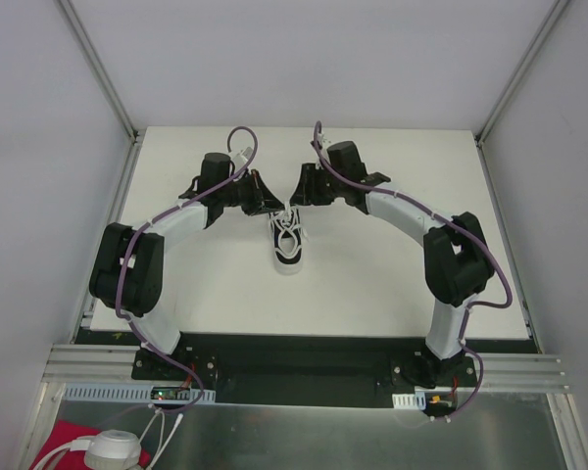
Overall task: Tie the shoes
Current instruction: Wrap the shoelace around the shoelace.
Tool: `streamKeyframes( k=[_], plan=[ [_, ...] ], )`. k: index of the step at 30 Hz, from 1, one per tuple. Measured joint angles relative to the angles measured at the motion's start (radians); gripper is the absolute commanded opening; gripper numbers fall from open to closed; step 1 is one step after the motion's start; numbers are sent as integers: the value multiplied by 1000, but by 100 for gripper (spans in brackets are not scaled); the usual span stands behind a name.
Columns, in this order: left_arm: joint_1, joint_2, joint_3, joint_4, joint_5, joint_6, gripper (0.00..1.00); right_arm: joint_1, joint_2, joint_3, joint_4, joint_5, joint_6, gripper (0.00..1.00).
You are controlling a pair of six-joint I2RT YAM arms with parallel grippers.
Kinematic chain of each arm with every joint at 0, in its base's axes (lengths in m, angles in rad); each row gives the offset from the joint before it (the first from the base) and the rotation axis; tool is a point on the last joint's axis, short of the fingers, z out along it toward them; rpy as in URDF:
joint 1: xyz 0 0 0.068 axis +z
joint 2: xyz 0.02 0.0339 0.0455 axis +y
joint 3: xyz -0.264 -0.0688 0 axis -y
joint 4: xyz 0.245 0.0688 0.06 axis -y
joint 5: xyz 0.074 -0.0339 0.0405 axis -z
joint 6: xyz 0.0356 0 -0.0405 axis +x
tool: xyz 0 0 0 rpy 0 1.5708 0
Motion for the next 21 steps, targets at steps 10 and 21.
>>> streamKeyframes(
  k=[10, 21],
  plan=[
    [0, 5, 0, 1, 0, -1, 0, -7, 0, -18, 2, -13, 7, 44],
    [0, 14, 0, 1, 0, -13, 0, 17, 0, -18, 2, -34, 7, 44]
  ],
)
